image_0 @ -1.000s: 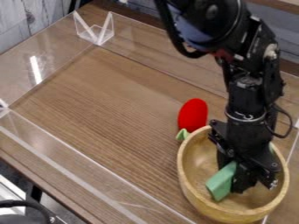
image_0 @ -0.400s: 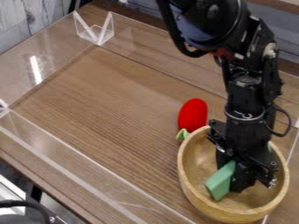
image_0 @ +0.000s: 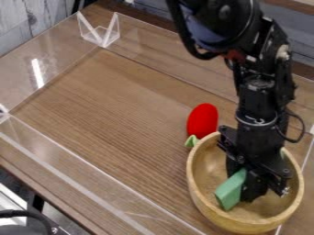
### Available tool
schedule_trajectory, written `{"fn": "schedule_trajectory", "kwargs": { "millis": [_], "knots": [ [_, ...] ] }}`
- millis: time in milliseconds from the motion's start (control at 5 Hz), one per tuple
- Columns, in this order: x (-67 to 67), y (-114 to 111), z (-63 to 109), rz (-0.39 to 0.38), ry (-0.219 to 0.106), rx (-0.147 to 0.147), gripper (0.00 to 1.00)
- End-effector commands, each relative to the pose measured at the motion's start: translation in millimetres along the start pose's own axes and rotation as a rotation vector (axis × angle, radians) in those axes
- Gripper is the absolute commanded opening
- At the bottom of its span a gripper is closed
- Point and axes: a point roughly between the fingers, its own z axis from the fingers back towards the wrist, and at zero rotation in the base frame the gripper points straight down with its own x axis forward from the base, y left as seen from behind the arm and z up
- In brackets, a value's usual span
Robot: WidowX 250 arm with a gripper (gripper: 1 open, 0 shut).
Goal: Put the green block in the brown bowl
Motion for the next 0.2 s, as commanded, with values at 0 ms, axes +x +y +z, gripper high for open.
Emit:
{"fn": "schedule_trajectory", "kwargs": {
  "millis": [0],
  "knots": [
    [11.4,1.7,12.3,0.0,-0.048,-0.001,0.0]
  ]
}}
